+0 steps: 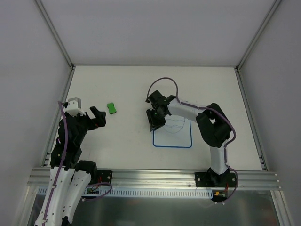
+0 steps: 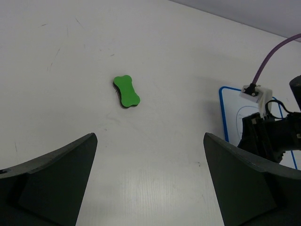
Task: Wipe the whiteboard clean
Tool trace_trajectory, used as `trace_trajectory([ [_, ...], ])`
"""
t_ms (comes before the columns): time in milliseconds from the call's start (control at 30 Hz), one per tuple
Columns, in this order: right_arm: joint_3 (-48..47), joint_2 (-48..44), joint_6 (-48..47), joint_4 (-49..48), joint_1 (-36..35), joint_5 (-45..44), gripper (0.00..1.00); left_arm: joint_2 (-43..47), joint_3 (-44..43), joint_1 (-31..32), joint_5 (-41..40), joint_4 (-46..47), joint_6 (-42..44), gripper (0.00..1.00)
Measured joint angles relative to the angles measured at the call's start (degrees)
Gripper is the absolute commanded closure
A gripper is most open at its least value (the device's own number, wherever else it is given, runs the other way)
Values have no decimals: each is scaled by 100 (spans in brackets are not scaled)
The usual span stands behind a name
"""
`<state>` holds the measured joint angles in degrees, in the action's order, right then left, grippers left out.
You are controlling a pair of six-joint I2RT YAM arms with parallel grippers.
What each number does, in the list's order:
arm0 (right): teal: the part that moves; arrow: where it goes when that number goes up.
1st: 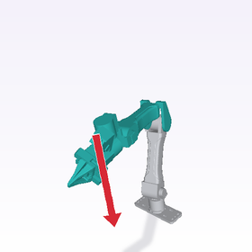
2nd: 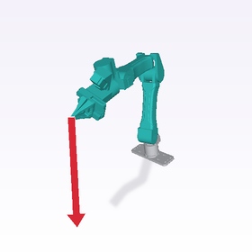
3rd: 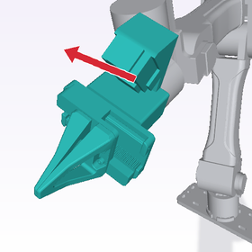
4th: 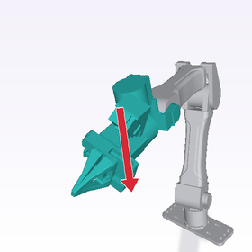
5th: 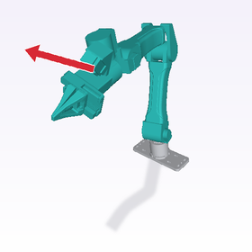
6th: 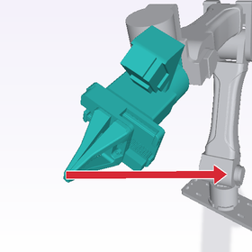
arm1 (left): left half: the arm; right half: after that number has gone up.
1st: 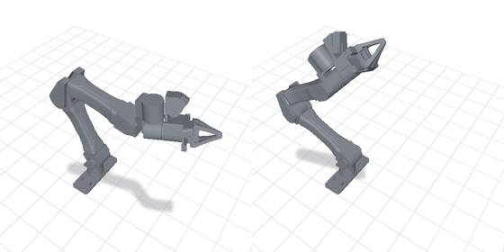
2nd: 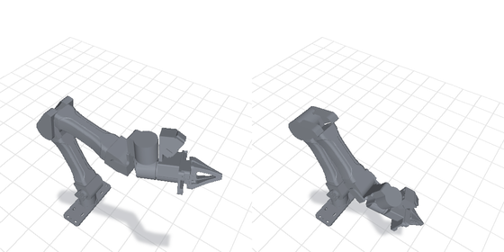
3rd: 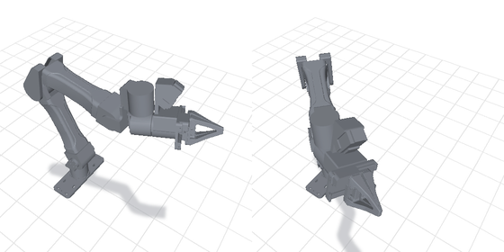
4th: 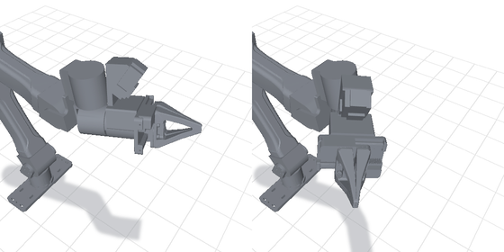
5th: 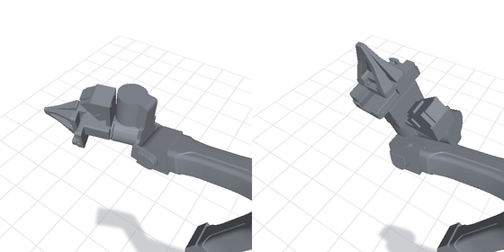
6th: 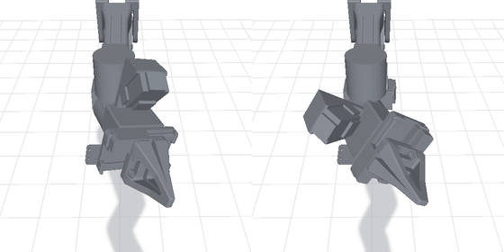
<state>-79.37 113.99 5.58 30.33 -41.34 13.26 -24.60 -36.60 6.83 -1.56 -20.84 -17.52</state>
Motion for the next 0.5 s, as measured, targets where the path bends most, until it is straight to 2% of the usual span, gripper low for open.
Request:
trace_trajectory([
  [133,-282,179,0,142,-669,205,59,11,2,0,0,0,0,1],
  [233,-511,203,2,249,-892,275,52,13,2,0,0,0,0,1],
  [267,-562,164,2,260,-901,264,45,11,2,0,0,0,0,1],
  [333,-581,-33,22,286,-831,205,38,-11,2,0,0,0,-4,1],
  [500,-197,-1274,42,282,-264,-254,29,-442,0,0,7,35,-37,1],
])
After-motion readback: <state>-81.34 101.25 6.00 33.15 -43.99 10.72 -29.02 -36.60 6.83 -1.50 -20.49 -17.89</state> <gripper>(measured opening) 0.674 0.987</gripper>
